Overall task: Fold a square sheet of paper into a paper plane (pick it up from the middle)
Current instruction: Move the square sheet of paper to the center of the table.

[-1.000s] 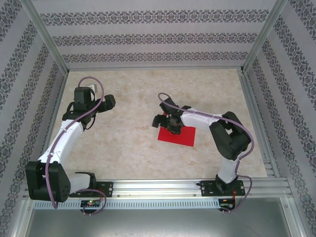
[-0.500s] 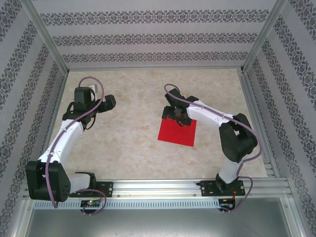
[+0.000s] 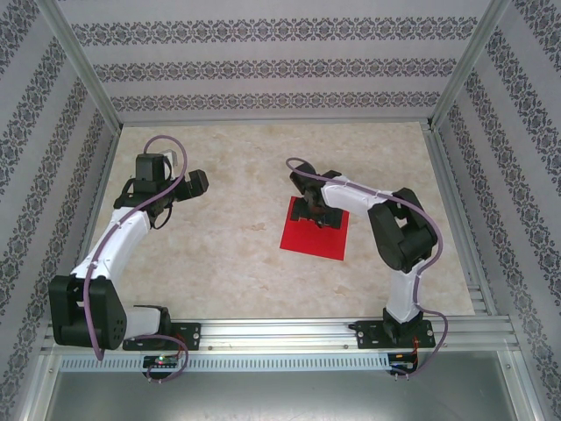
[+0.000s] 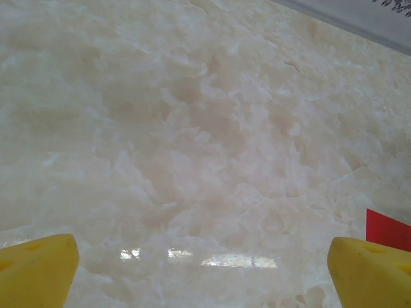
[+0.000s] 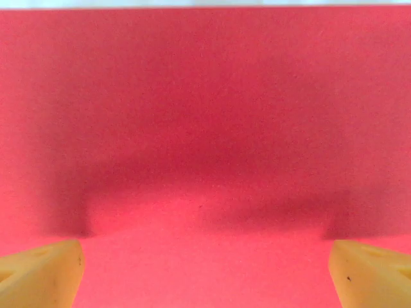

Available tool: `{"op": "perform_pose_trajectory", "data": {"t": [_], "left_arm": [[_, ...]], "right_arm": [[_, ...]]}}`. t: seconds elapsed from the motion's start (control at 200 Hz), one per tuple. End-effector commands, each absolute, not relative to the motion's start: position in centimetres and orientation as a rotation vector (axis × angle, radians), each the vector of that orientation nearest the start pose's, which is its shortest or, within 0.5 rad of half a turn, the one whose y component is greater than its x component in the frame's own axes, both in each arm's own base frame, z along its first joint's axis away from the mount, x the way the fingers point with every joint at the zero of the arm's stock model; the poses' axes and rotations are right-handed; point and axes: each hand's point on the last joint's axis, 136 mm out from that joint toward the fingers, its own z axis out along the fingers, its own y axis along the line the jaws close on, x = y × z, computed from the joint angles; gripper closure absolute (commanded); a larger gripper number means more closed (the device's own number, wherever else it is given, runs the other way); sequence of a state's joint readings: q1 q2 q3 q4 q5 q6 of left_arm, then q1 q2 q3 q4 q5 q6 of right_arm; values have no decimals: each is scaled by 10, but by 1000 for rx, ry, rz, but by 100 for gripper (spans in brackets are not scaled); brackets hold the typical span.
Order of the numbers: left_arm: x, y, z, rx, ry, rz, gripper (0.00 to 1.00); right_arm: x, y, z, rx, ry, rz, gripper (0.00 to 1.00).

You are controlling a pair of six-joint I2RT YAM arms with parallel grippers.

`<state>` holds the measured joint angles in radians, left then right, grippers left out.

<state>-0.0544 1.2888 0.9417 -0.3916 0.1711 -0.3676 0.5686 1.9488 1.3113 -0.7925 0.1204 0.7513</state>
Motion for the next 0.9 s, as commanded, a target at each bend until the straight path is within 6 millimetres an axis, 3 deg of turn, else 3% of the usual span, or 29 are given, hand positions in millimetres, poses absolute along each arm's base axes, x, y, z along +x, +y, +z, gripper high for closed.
{"op": "perform_pose_trajectory", "data": {"t": [0.0, 0.145, 0.3, 0.45, 0.545, 0.634, 0.754, 0.894], "left_arm": [[378, -53, 186, -250, 2309, -420, 0], [378, -54, 184, -251, 2316, -423, 0], [379, -54, 181, -255, 2325, -428, 0], [378, -55, 179, -254, 2333, -430, 0], [378, -55, 181, -254, 2334, -429, 0], [378, -55, 181, -257, 2333, -434, 0], [377, -55, 179, -266, 2340, -435, 0], [375, -51, 175, -288, 2351, -412, 0]], "right_arm": [[334, 194, 7, 257, 2983, -5, 2], [329, 210, -3, 192, 3017, 79, 4], [317, 247, -4, -77, 3044, 113, 4], [281, 284, -7, -458, 3052, 120, 6], [258, 289, 0, -631, 3056, 166, 7], [268, 281, 26, -598, 3026, 141, 6], [296, 280, 67, -436, 2955, 161, 2], [312, 272, 74, -241, 2939, 118, 2]]}}
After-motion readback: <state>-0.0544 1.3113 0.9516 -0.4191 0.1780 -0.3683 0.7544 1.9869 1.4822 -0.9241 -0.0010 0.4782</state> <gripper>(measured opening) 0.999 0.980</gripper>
